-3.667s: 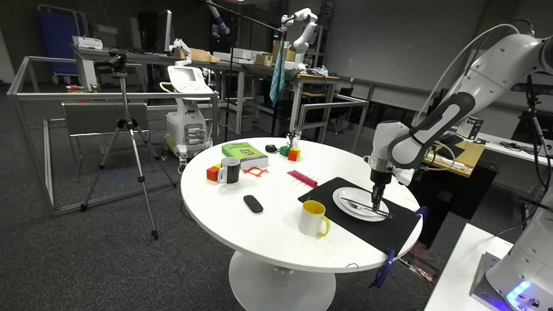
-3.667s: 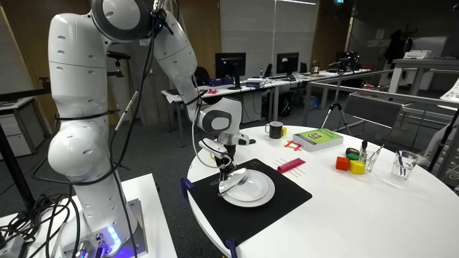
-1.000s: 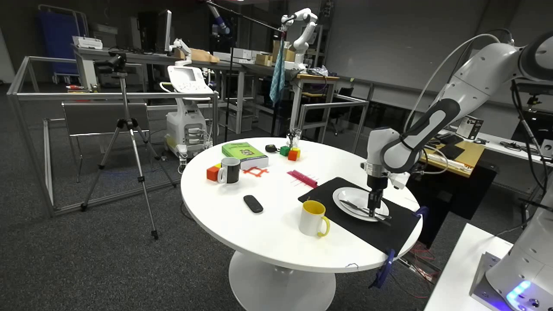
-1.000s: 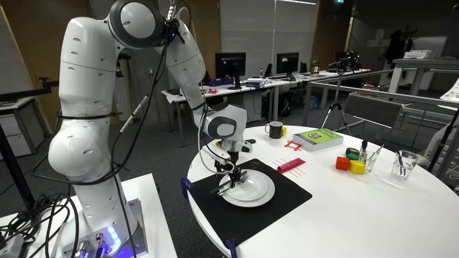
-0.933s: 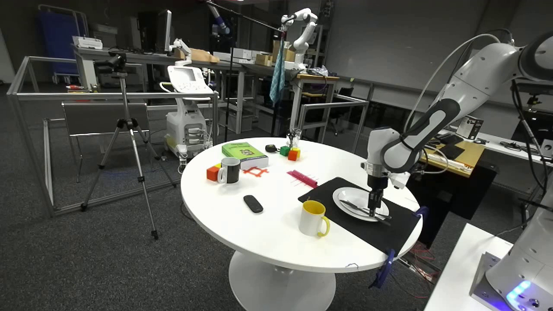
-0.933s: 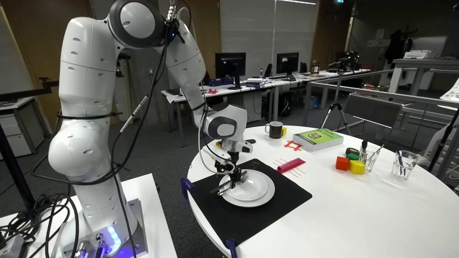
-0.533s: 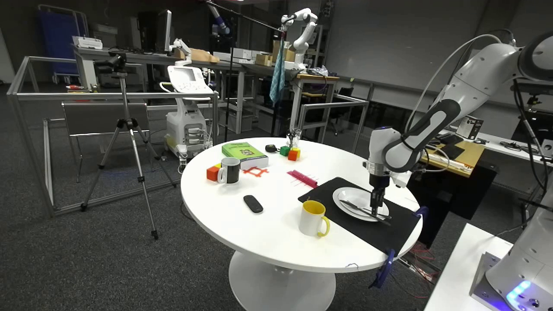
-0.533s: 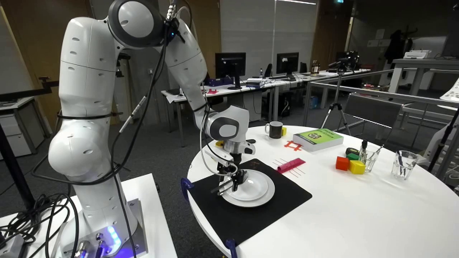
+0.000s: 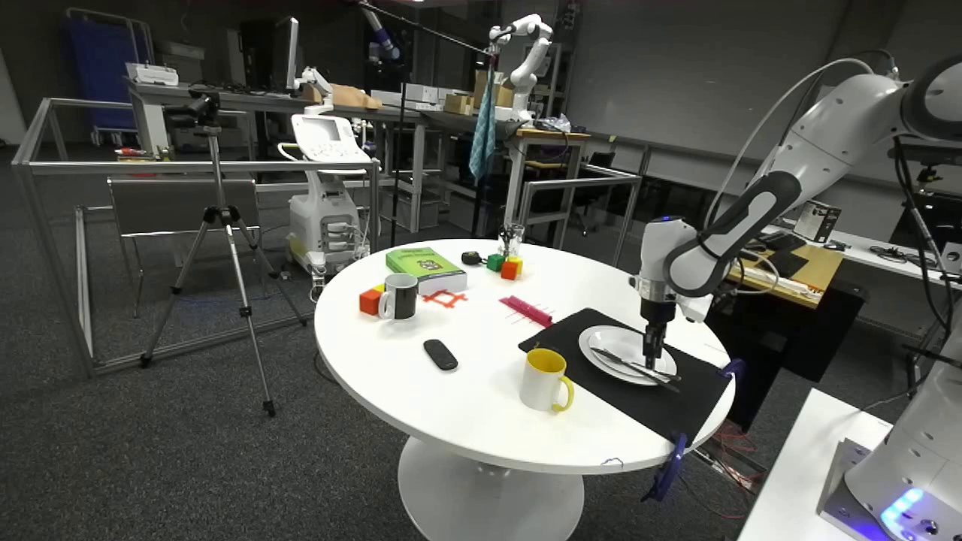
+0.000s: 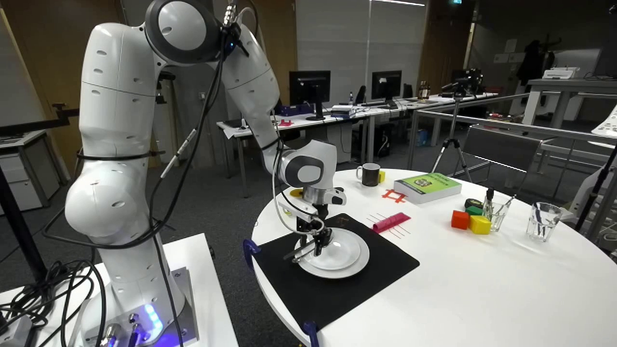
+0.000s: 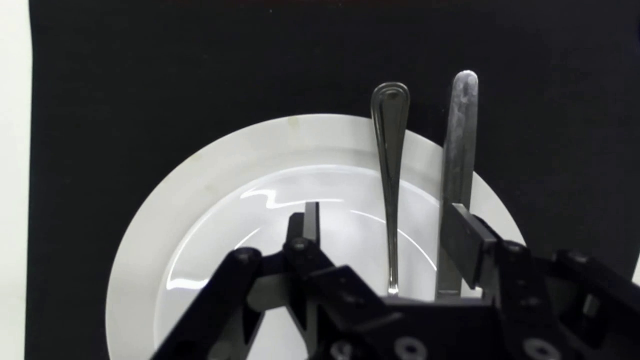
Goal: Move the knife to the left of the fork
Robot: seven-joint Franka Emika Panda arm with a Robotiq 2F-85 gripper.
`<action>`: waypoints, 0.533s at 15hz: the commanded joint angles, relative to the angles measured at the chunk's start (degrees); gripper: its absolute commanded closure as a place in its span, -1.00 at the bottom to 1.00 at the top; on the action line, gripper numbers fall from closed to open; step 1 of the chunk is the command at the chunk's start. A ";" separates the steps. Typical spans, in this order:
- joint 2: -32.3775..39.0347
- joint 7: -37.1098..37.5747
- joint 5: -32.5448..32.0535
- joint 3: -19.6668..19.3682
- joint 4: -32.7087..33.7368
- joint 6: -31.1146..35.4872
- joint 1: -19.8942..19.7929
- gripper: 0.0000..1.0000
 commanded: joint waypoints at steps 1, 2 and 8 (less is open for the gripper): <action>0.66 0.10 -1.47 -0.43 2.05 -0.84 0.09 0.01; 0.82 0.07 -1.52 -0.43 2.34 -0.77 0.09 -0.03; 2.91 0.08 -1.66 -0.39 4.53 -1.29 0.23 0.04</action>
